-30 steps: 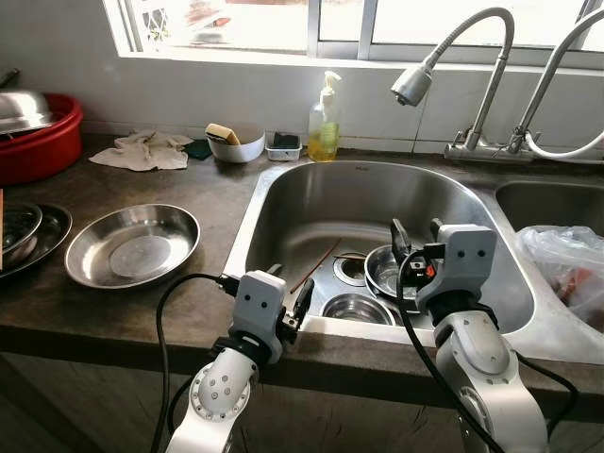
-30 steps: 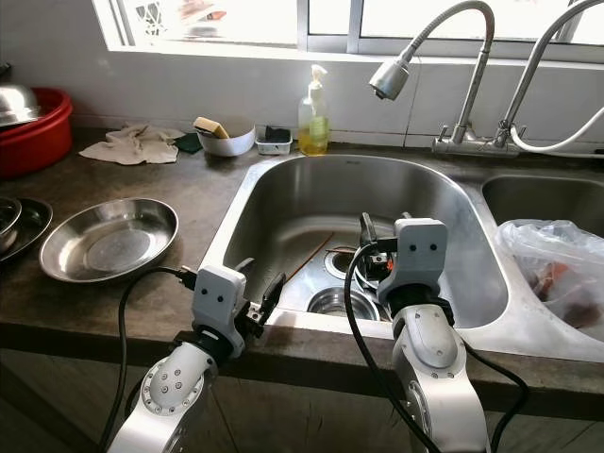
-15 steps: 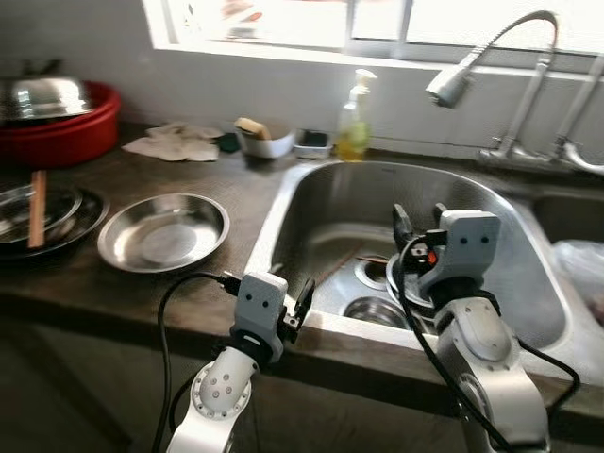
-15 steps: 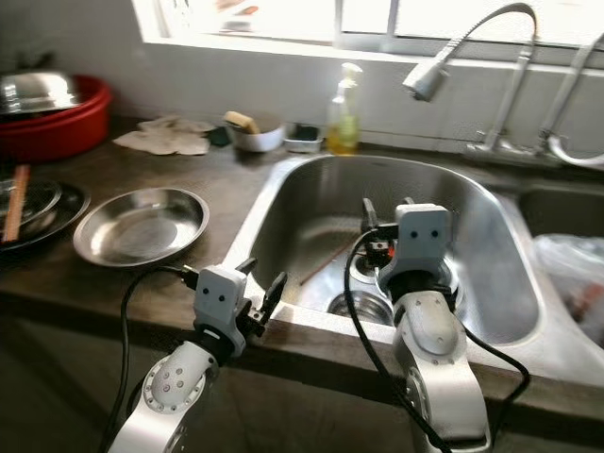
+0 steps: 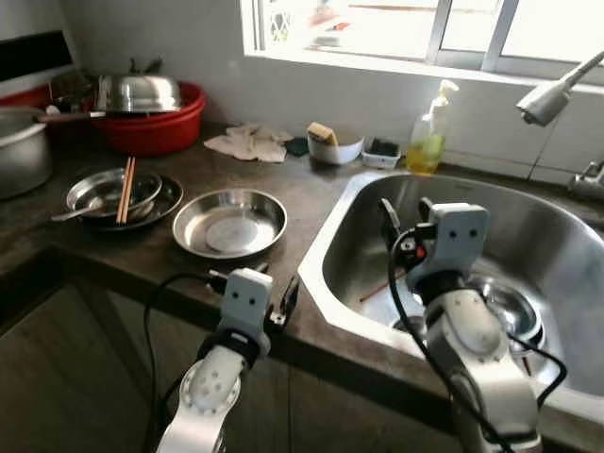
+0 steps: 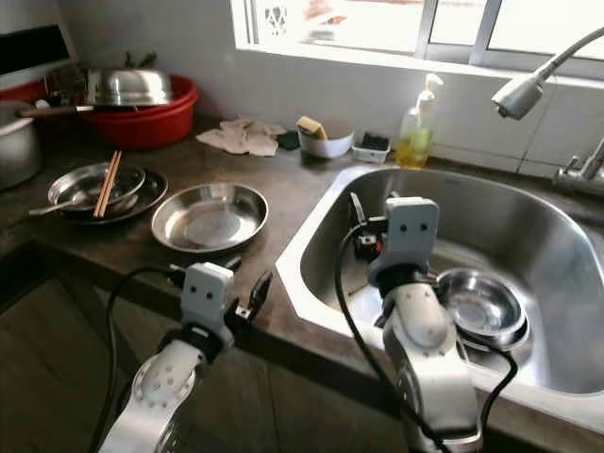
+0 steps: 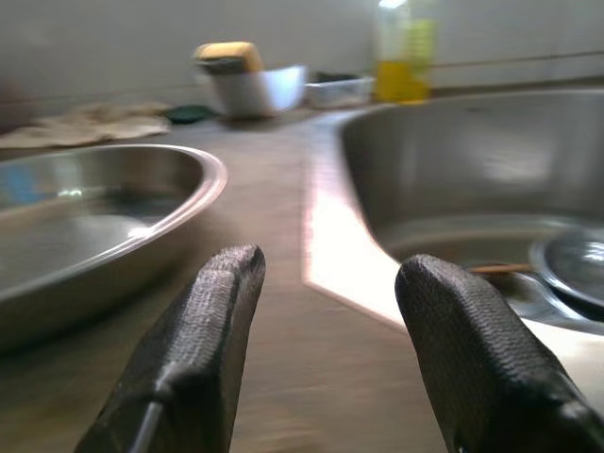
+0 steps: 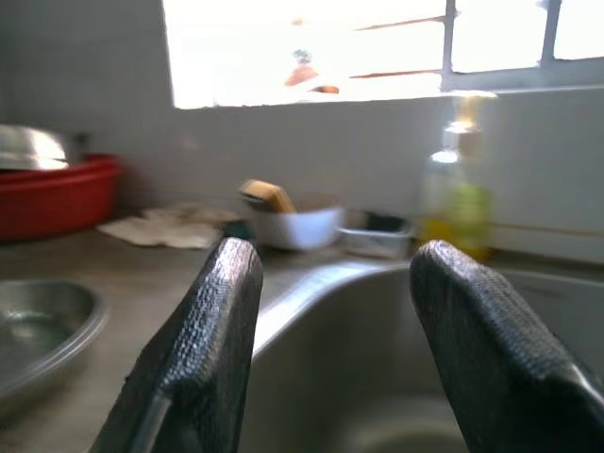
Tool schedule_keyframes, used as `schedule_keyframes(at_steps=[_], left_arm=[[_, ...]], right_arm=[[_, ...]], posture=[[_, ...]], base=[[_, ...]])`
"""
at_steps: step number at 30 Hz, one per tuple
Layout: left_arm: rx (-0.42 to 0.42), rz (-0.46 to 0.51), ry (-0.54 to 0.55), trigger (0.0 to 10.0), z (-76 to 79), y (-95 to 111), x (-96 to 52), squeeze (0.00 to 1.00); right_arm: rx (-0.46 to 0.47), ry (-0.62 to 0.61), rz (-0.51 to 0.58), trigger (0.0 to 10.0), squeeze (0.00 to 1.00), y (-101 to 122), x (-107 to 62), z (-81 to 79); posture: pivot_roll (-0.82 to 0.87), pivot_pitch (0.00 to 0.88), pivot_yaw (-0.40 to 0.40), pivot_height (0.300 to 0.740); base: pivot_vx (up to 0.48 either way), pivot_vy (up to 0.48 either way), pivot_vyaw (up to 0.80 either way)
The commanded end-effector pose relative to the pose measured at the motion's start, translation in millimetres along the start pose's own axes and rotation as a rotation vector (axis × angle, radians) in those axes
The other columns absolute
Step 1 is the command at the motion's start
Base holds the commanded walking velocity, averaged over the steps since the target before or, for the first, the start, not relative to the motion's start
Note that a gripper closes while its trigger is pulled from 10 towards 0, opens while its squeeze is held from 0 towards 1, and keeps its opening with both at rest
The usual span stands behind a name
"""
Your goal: Kitchen organization
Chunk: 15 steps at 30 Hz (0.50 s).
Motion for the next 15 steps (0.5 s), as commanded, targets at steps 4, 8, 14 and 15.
schedule_keyframes(at_steps=[4, 8, 14, 15], left_arm=[[0.015, 0.016, -0.001, 10.0, 1.3, 3.8, 1.2, 0.0], [0.009, 0.014, 0.002, 10.0, 1.2, 3.7, 0.0, 0.0], [0.01, 0.018, 0.011, 10.0, 0.3, 5.1, -0.9, 0.0], [0.01, 0.02, 0.013, 10.0, 0.2, 5.6, -1.1, 0.0]], right_arm=[[0.014, -0.026, -0.01, 10.0, 0.0, 0.1, 4.5, 9.0], [0.017, -0.026, -0.006, 10.0, 0.0, 1.7, 7.8, 12.0], [0.023, -0.013, -0.004, 10.0, 0.0, 2.5, 10.7, 11.5], [0.016, -0.01, -0.002, 10.0, 0.0, 2.8, 11.0, 11.2]], posture=[[0.0, 0.0, -0.049, 0.74], [0.0, 0.0, -0.056, 0.74], [0.0, 0.0, -0.057, 0.74], [0.0, 0.0, -0.056, 0.74]], base=[[0.0, 0.0, 0.0], [0.0, 0.0, 0.0], [0.0, 0.0, 0.0], [0.0, 0.0, 0.0]])
Point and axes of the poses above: a point about 5 cm out from each wrist's last joint towards the gripper, its own x axis pointing out of the wrist towards the gripper, its own y axis along the axis of the wrist's last joint, z = x × y, the point moved 4 cm from there along x, pointing out of the wrist towards the gripper, and after that the axes turned 12 degrees about -x, right-handed, at the moved point
